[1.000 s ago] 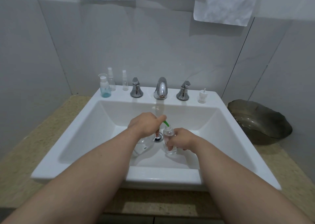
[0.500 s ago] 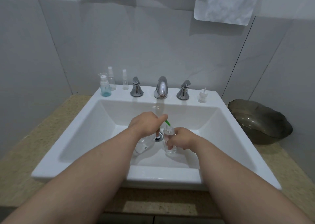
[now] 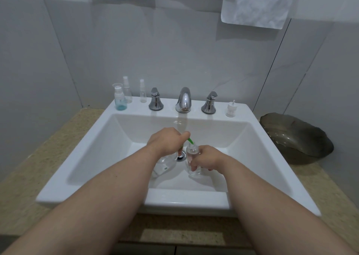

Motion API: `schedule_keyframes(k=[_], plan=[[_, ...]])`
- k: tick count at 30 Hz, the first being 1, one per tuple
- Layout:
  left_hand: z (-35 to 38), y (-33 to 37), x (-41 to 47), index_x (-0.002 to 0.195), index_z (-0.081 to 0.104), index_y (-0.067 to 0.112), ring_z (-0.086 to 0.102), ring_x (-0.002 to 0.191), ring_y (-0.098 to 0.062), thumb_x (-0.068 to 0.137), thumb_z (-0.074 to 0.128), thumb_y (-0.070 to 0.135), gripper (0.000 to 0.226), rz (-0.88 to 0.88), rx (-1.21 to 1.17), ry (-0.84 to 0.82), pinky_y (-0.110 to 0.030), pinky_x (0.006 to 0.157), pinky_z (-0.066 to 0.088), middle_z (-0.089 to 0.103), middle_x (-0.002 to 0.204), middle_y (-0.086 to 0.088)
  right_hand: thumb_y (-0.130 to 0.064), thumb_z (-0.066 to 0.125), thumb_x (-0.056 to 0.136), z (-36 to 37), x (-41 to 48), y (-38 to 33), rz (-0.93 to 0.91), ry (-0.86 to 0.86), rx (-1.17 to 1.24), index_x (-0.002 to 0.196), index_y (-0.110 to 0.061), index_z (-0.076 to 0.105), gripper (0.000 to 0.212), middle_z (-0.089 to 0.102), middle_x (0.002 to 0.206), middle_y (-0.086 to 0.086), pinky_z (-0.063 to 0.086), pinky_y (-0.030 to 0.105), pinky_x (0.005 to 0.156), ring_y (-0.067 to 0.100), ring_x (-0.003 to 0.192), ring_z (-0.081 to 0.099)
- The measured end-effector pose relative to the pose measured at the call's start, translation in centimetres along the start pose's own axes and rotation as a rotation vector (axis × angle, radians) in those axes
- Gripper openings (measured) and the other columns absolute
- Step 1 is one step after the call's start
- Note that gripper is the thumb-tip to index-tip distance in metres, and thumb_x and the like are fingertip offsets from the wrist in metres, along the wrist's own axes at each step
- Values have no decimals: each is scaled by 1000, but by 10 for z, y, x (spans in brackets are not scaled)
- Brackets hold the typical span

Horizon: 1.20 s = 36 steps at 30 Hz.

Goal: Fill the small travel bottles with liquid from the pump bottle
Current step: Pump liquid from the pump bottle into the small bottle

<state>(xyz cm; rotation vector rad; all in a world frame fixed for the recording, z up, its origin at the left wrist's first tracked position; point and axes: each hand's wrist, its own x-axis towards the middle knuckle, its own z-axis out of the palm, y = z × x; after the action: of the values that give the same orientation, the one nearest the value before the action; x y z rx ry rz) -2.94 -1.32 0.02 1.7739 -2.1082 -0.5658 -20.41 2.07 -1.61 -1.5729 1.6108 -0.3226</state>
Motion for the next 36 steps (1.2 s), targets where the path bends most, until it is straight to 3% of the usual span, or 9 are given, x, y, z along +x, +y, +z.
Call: schedule_keyframes(k=[6, 11, 16, 25, 36], plan=[[-1, 3, -1, 56, 59, 18, 57, 68, -22, 96, 41, 52, 56, -2, 10, -5, -32, 62, 39, 62, 65, 3, -9, 71, 70, 0, 0, 1, 13, -5, 1, 77, -23, 64, 17, 57, 80, -2, 35, 25, 55, 18, 72, 47], [-1, 0, -2, 64, 72, 18, 65, 78, -21, 95, 38, 63, 64, -12, -28, -15, -34, 71, 46, 71, 75, 5, -9, 73, 69, 0, 2, 1, 17, -6, 6, 79, -24, 65, 20, 58, 82, -2, 37, 26, 57, 18, 74, 49], [-3, 4, -5, 62, 70, 19, 62, 75, -16, 98, 36, 71, 72, -14, -37, -23, -34, 71, 42, 66, 66, 10, -10, 72, 68, 0, 2, 2, 16, -9, 2, 80, -24, 65, 21, 60, 83, -2, 37, 26, 57, 19, 76, 50], [0, 3, -2, 69, 74, 16, 65, 78, -19, 97, 37, 68, 69, -5, -33, -26, -32, 70, 43, 72, 73, 8, -12, 73, 68, 0, 2, 2, 20, -15, -6, 86, -23, 67, 22, 62, 89, -2, 41, 27, 61, 18, 81, 55], [-1, 2, -2, 61, 70, 18, 65, 79, -22, 95, 37, 61, 64, -4, -25, -15, -33, 70, 45, 74, 78, 5, -11, 75, 68, 0, 3, 3, 14, -16, 5, 85, -26, 66, 24, 62, 92, -3, 43, 28, 63, 19, 84, 55]])
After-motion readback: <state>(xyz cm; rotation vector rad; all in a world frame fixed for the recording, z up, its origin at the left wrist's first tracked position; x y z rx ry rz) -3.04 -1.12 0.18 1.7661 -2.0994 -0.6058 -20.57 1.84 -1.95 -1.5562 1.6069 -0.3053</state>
